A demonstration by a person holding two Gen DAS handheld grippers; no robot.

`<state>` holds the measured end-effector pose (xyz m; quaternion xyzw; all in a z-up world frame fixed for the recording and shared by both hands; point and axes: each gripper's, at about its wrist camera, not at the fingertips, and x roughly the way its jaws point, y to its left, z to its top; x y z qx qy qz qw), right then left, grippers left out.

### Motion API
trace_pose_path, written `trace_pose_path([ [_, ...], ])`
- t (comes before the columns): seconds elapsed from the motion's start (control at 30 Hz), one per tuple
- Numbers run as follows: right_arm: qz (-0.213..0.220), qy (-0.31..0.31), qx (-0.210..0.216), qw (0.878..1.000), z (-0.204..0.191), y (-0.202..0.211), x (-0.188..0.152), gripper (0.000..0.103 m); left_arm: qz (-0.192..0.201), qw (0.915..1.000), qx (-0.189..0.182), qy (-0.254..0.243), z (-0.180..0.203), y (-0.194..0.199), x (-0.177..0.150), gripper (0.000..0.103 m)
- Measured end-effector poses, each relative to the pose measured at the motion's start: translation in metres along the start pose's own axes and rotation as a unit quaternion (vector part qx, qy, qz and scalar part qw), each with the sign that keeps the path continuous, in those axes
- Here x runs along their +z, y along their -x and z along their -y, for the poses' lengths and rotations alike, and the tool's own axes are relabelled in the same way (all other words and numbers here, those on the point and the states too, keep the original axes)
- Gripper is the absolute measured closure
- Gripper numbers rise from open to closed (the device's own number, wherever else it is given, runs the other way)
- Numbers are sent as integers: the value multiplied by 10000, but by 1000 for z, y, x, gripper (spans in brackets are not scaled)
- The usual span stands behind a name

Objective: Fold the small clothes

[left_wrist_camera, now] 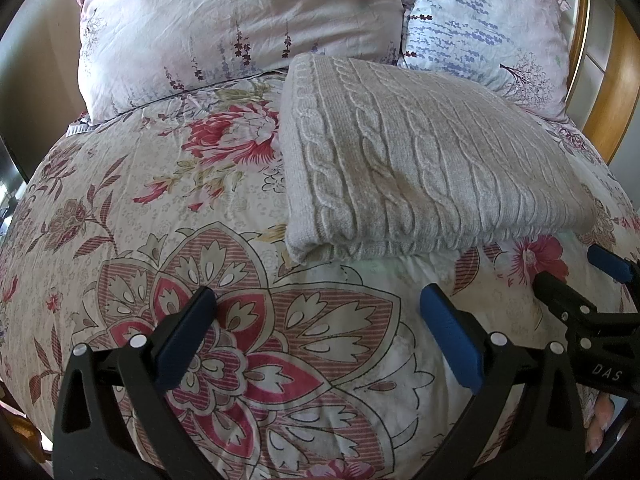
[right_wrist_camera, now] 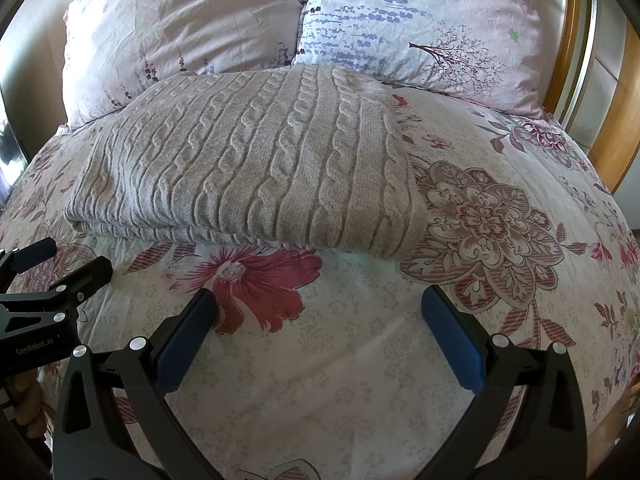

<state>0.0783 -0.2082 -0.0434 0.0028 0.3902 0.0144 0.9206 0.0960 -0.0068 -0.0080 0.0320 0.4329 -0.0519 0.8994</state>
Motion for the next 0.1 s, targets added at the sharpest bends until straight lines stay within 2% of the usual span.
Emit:
trace_pose_path([
  [0.1,0,0,0,10000,0,0,0,1,0,10000,0,-1,0,0,0,2],
])
